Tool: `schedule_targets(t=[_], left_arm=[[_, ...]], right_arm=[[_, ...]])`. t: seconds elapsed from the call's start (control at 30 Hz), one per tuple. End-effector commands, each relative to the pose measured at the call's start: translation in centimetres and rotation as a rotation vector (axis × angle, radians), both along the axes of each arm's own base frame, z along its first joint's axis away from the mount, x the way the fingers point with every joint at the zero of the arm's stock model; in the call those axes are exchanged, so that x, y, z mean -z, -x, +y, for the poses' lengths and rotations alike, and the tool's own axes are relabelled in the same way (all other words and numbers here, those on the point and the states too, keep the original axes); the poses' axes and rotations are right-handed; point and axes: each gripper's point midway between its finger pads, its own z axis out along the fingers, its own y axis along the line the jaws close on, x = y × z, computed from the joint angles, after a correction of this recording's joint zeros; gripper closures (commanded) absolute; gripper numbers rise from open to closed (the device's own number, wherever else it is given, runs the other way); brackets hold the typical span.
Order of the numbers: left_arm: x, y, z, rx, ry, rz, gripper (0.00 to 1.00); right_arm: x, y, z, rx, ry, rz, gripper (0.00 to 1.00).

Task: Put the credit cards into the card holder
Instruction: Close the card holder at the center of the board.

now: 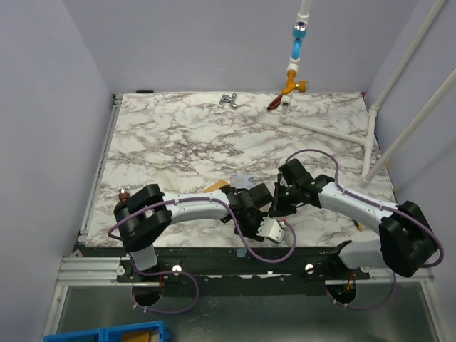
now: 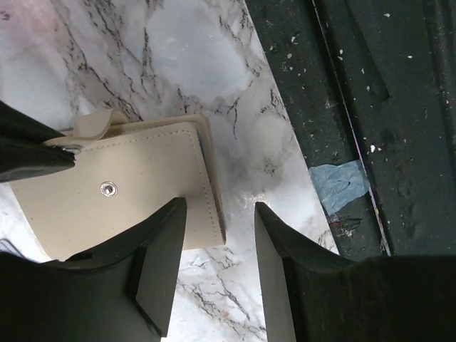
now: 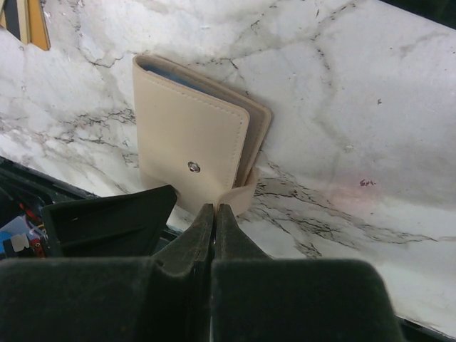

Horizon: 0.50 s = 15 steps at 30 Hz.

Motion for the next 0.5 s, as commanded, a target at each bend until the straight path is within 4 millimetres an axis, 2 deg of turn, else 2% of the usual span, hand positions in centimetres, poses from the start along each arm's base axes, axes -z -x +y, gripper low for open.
schedule_targets(t=[0.0,0.47], left_arm=[[0.3,1.0,-0.5,0.058,-0.009,0.032,0.56],[1.1,0.9,0.3,0.053,-0.019,0.007,0.58]], right_arm=[[-0.7,-0.6,0.9,-0.032,-0.030,-0.006,0.99],[1.3,-2.2,2.7,0.003,-0.046,0.025,0.99]])
